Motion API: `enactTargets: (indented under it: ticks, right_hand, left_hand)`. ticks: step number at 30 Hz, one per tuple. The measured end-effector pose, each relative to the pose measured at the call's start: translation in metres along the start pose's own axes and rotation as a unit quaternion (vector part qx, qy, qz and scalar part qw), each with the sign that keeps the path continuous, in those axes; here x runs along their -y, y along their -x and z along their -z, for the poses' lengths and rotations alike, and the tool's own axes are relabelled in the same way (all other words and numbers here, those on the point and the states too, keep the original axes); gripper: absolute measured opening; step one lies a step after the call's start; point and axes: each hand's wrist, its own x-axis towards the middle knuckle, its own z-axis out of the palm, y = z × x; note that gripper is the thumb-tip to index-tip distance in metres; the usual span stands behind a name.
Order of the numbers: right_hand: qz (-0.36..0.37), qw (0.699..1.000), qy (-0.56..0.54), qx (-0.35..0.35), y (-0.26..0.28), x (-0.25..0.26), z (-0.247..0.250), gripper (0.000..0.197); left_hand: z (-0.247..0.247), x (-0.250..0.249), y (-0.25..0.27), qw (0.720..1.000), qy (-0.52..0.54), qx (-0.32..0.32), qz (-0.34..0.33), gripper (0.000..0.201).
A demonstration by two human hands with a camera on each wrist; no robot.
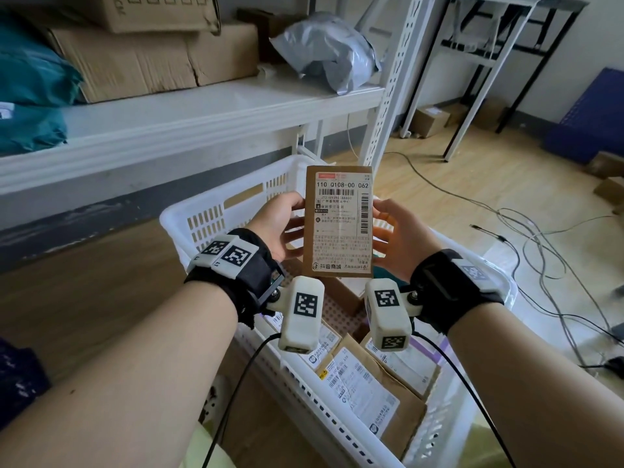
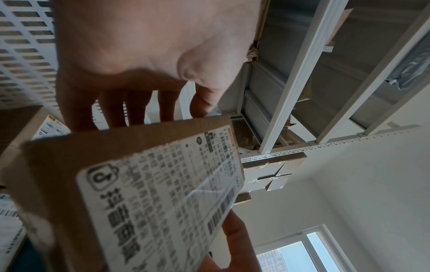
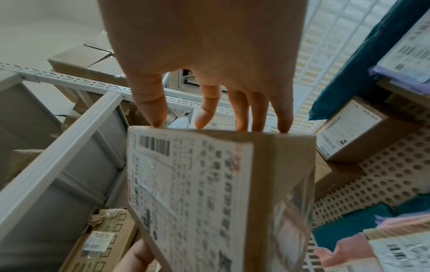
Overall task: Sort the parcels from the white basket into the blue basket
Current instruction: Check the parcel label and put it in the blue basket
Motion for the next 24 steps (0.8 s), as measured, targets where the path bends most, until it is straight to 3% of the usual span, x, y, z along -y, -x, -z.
enactTargets:
  ticks: [8,13,16,19,24]
  right_hand:
    - [-0.001,1.0,0.02,0.007,0.002,0.003,-0.006,0.018]
    - [0.013,0.996,0.052,0.068,0.012,0.011,-0.038,0.027]
    - [0.017,0.986,0.091,0.135,0.023,0.015,-0.089,0.036]
    - [0.02,0.972,0.13,0.196,0.037,0.013,-0.157,0.053]
    - [-0.003,0.942,0.204,0.267,0.059,-0.02,-0.278,0.049]
  left_hand:
    - [0.005,-0.001,-0.001,1.0,-0.001,-0.006,-0.007,0.027]
    - [0.038,-0.02,0.027,0.999,-0.017,0.006,-0.033,0.027]
    - [0.089,-0.041,0.059,0.997,-0.053,-0.001,-0.051,0.036]
    - [0.15,-0.059,0.102,0.993,-0.077,-0.055,-0.068,0.05]
    - [0.251,-0.053,0.175,0.98,-0.085,-0.161,-0.082,0.054]
